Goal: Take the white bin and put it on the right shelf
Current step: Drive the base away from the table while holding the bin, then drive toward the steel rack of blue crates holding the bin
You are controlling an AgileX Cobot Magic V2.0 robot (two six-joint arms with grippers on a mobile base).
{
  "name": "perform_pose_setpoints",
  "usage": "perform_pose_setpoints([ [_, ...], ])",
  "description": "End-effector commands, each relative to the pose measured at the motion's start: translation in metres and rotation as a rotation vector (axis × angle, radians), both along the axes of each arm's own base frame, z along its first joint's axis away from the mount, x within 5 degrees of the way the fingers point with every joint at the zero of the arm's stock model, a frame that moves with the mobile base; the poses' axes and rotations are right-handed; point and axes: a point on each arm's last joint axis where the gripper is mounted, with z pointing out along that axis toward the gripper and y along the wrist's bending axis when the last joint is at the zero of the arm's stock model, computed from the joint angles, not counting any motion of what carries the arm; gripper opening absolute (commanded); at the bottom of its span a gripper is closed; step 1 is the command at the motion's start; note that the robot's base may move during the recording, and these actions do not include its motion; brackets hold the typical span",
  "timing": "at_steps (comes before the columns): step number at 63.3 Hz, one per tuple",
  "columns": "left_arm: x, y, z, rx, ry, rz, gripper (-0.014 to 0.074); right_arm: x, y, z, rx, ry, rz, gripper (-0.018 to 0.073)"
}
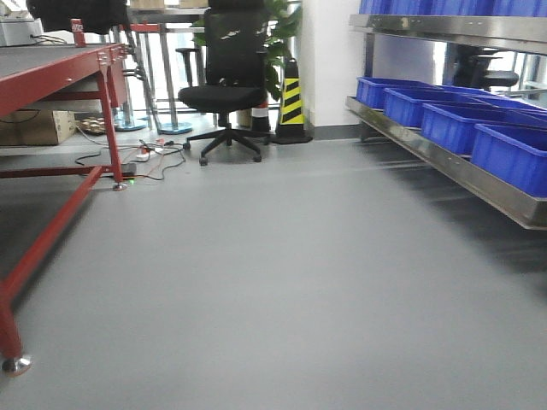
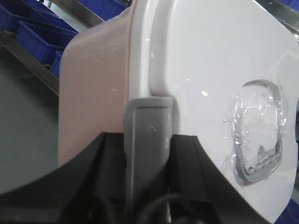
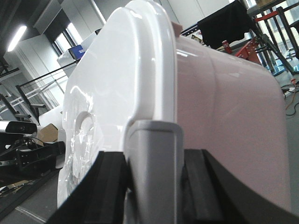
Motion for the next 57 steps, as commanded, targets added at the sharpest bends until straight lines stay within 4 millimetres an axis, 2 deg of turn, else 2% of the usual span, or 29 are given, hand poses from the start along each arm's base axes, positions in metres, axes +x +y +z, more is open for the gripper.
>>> perform_pose_setpoints([
  [1, -0.0467, -0.0211, 0.0189, 0.006, -0.082, -0.336, -0.0126, -0.0377, 0.0267, 0.0194, -0.006, -0.126, 0.354, 0.0069],
  [57, -0.0465, -0.021, 0.019, 0.005, -0.082, -0.334, -0.0126, -0.0375, 0.0266, 0.0193, -0.006, -0.126, 0.35, 0.0069],
])
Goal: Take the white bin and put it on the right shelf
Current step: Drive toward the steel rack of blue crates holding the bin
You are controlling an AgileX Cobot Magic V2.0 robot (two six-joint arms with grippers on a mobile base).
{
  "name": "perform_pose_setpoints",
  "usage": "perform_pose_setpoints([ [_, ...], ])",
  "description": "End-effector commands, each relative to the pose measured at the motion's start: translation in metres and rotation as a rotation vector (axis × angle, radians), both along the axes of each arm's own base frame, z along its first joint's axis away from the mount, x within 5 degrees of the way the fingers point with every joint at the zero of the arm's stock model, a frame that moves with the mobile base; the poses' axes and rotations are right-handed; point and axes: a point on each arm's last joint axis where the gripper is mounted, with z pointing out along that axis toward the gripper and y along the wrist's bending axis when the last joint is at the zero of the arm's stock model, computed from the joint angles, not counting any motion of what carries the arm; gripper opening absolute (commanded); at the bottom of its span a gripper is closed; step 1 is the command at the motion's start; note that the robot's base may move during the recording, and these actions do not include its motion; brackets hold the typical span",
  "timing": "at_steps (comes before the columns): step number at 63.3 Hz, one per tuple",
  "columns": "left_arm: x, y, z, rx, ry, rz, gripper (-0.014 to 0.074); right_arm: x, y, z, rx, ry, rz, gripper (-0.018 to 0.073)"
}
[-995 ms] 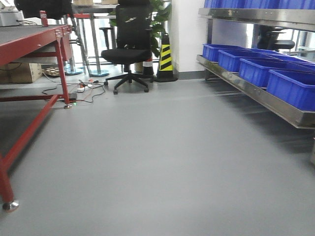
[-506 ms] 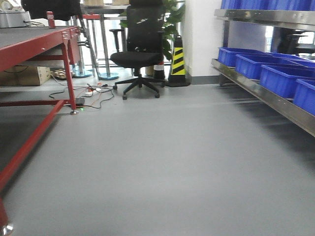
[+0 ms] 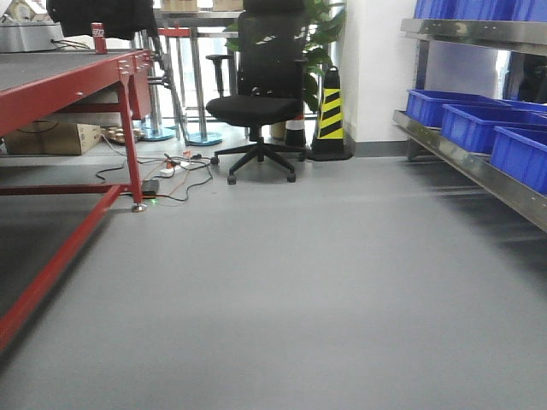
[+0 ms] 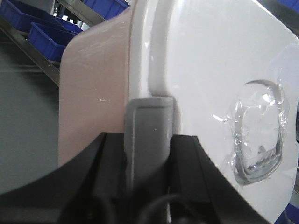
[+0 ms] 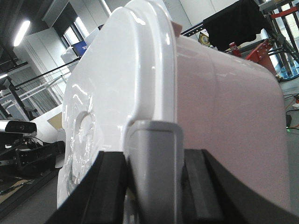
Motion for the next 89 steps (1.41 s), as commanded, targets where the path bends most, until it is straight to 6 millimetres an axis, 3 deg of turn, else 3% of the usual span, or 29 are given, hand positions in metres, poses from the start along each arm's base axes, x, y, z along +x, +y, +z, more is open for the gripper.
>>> perform_pose_setpoints([
  [1, -0.0466, -0.0211, 0.0193, 0.002, -0.082, -0.335, -0.0126, -0.0375, 0.0265, 0.0194, -0.003, -0.124, 0.351, 0.0069],
  [89, -0.0466, -0.0211, 0.0193, 0.002, -0.082, -0.335, -0.0126, -0.0372, 0.0264, 0.0195, -0.003, -0.124, 0.348, 0.0069],
])
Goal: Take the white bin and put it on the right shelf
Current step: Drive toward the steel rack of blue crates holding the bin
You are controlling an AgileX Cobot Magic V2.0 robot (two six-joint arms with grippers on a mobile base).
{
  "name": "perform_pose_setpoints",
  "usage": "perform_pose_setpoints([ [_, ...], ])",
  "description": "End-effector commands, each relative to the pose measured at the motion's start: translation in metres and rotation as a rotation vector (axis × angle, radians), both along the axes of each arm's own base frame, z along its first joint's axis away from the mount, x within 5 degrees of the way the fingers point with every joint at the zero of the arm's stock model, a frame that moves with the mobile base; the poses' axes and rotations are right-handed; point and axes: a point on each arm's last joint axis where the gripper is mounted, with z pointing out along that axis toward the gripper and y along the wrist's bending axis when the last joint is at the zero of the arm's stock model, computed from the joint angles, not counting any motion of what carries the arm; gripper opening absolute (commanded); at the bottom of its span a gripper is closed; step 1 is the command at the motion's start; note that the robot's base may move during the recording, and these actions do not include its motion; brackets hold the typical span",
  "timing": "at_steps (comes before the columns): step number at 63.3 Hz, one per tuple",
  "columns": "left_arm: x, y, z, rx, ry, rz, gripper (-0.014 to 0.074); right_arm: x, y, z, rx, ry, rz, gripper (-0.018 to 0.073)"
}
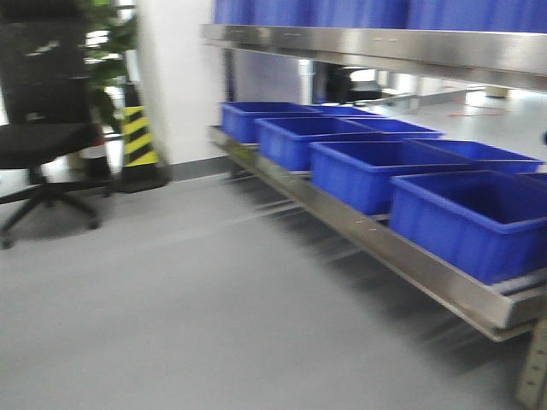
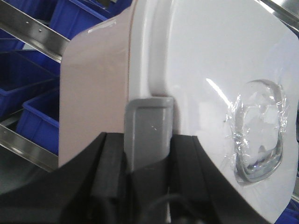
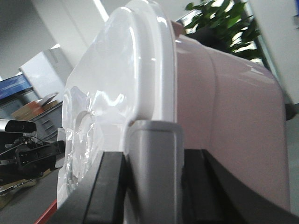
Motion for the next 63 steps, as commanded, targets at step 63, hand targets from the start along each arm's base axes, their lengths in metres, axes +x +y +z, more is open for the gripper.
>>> perform_pose_setpoints([
  [63, -0.0466, -0.0211, 0.0194, -0.001, -0.08, -0.335, -0.0126, -0.0371, 0.0263, 0.0196, -0.001, -0.125, 0.347, 0.0069],
])
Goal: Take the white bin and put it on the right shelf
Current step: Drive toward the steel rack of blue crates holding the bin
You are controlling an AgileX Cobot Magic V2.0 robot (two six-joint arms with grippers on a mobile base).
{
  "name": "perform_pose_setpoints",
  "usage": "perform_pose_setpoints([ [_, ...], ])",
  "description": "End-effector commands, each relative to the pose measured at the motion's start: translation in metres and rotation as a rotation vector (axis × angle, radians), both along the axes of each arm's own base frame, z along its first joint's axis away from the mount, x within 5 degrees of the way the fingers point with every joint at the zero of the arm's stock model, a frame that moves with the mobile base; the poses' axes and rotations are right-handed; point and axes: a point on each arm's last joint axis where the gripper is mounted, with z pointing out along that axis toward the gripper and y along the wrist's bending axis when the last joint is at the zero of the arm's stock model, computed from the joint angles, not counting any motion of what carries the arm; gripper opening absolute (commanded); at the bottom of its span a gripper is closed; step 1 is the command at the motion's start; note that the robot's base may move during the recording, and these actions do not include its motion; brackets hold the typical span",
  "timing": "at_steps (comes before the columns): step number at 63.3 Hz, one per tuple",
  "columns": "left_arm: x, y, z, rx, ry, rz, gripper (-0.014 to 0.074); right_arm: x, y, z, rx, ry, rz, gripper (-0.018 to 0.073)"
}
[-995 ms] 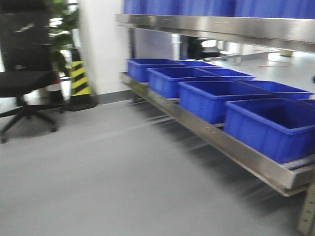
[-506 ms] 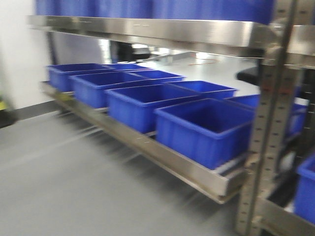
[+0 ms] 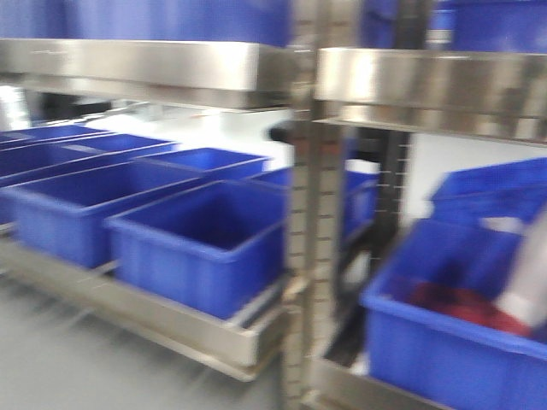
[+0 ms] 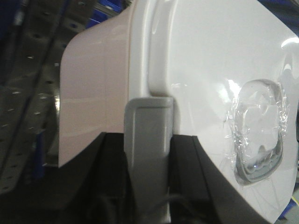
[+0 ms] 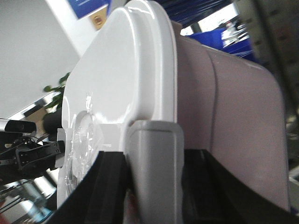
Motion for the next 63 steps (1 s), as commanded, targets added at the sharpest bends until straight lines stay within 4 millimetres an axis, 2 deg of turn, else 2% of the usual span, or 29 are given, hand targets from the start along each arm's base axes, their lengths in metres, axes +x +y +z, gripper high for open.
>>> perform_pose_setpoints([
  [1, -0.0466, -0.0211, 0.0194, -0.001, -0.08, -0.335, -0.0126, -0.0371, 0.0263, 0.0196, -0.001, -0.125, 0.347, 0.0069],
  [63, -0.0466, -0.0211, 0.0194, -0.001, -0.08, -0.335, -0.0126, -0.0372, 0.0264, 0.0196, -0.001, -0.125, 0.348, 0.0069],
])
